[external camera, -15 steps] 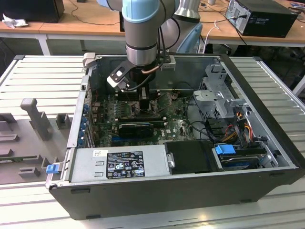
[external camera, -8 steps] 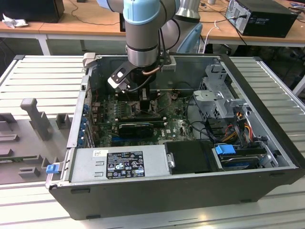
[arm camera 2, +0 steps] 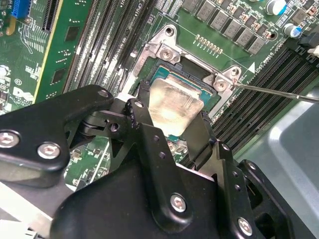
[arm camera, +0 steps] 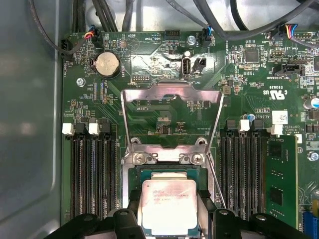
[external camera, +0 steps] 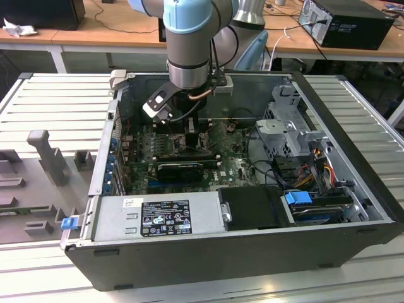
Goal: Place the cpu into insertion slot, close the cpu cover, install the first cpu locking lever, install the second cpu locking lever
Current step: 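Place the cpu into insertion slot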
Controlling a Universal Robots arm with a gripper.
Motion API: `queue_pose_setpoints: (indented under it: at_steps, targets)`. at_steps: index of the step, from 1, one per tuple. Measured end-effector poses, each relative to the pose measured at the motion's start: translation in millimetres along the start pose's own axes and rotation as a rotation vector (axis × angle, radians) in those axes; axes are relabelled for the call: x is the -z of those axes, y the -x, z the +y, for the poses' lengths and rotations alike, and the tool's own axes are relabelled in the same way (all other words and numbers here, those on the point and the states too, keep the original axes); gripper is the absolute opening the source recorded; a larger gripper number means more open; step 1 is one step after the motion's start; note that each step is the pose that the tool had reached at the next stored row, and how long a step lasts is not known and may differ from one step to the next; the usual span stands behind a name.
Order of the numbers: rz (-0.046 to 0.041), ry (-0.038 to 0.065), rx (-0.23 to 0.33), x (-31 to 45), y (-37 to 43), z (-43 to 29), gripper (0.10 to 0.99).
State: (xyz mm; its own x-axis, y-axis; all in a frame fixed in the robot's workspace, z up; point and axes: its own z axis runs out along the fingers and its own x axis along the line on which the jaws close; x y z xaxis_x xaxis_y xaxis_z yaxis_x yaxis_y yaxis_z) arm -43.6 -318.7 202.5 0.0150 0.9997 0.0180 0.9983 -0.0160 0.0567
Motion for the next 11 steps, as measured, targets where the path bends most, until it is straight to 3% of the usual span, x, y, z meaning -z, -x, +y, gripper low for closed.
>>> queue_pose_setpoints:
  at_steps: [3, 6, 7, 8, 9, 11]
  targets:
    - [0.0001, 0.000, 0.000, -0.2, 0.0, 0.0, 0.663]
    - [0.0001, 0.000, 0.000, 6.8, -0.1, 0.4, 0.663]
    - [0.0001, 0.000, 0.000, 8.2, -0.2, 0.5, 0.647]
    - [0.0001, 0.000, 0.000, 8.6, -0.2, 0.5, 0.518]
    - [0.0000, 0.000, 0.000, 9.0, -0.2, 0.5, 0.518]
    - [-0.0001, 0.000, 0.000, 9.8, -0.2, 0.6, 0.396]
